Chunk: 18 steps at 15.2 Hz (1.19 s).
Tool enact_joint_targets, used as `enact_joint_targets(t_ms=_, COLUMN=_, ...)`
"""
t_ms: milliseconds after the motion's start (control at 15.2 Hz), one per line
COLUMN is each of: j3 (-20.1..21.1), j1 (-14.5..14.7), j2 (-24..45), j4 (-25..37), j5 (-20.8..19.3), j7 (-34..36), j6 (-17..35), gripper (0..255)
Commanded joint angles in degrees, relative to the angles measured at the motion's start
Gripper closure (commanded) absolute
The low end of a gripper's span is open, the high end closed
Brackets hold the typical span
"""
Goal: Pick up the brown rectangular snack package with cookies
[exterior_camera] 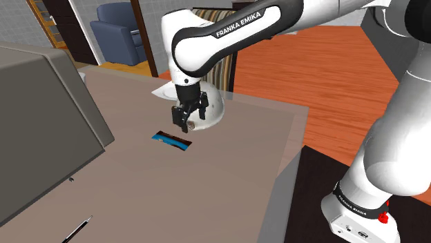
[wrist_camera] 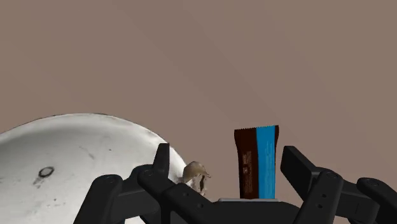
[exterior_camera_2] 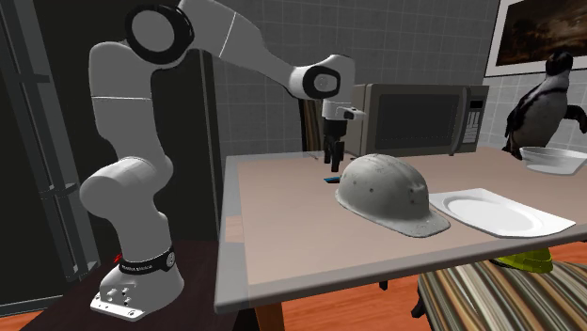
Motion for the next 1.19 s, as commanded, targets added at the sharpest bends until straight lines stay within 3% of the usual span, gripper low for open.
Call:
enact_joint_targets(t_ms=0, j3=0.75, j1=1.05, j2=4.26, j4=3.91, j5=-2.40, j7=2.40, j6=0.68, gripper=0)
enact_joint_targets(t_ms=396, j3=1.13, j1=5.56, j2=17.39, j4=18.24, j5=-9.70, j7=8.22, j6=-0.26, gripper=0)
enact_joint_targets(t_ms=990, j3=0.71, j1=5.70, j2=19.05, j4=14.65, j5=-10.46, j7=8.73, j6=4.88, gripper=0)
enact_joint_targets(t_ms=1056, j3=0.72, j1=5.72, j2=19.04, j4=14.65, j5=-10.47, j7=8.75, j6=4.88, gripper=255)
enact_joint_targets(t_ms=1122, j3=0.71, j1=5.73, j2=19.08, j4=14.70, j5=-10.48, j7=8.76, j6=4.87, gripper=255)
